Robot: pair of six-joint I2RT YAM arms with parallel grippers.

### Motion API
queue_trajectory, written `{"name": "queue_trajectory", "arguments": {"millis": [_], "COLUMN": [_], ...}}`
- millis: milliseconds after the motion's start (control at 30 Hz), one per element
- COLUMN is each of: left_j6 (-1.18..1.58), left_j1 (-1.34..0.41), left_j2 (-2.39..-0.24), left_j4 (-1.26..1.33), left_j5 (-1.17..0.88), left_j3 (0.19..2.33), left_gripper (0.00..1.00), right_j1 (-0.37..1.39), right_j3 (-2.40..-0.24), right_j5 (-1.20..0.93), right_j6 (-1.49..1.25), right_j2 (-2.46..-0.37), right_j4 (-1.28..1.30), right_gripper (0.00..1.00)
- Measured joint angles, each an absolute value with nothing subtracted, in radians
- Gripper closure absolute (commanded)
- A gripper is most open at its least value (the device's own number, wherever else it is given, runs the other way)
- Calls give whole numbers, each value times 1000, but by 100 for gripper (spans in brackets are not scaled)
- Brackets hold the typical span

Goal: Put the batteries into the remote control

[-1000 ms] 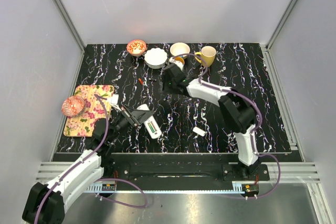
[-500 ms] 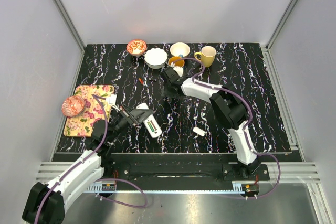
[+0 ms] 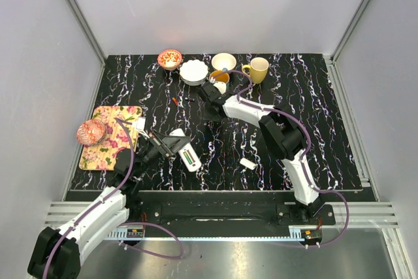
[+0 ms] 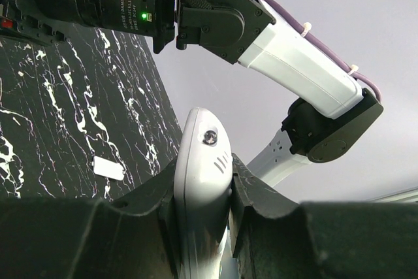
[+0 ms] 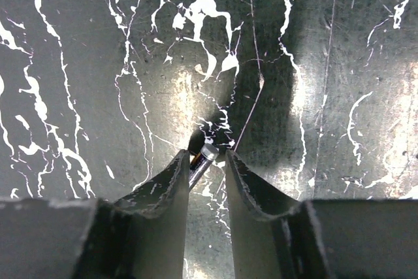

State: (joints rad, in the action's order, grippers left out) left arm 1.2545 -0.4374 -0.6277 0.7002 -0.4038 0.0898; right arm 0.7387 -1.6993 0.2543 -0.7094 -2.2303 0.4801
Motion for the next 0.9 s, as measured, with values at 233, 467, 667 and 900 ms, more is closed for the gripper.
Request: {"name": "queue_trajectory", "arguments": {"millis": [233, 467, 667, 900], "left_j6": [1254, 1254, 1254, 1259], "left_j1": [-439, -439, -439, -439], "left_j2": [-628, -628, -637, -703], "left_j4": [696, 684, 687, 759], "left_j5": [-399, -396, -397, -419], "left_j3": [90, 90, 90, 89], "left_gripper": [100, 100, 100, 100], "right_j1": [742, 744, 744, 744], "right_j3": [-1691, -1620, -1487, -1209], "right_j5": [269, 281, 308, 324], "right_j6": [-649, -580, -496, -395], "right_j2": [-2229, -2183, -2086, -1886], "right_j4": [482, 472, 494, 476], "right_gripper": [81, 100, 100, 100]}}
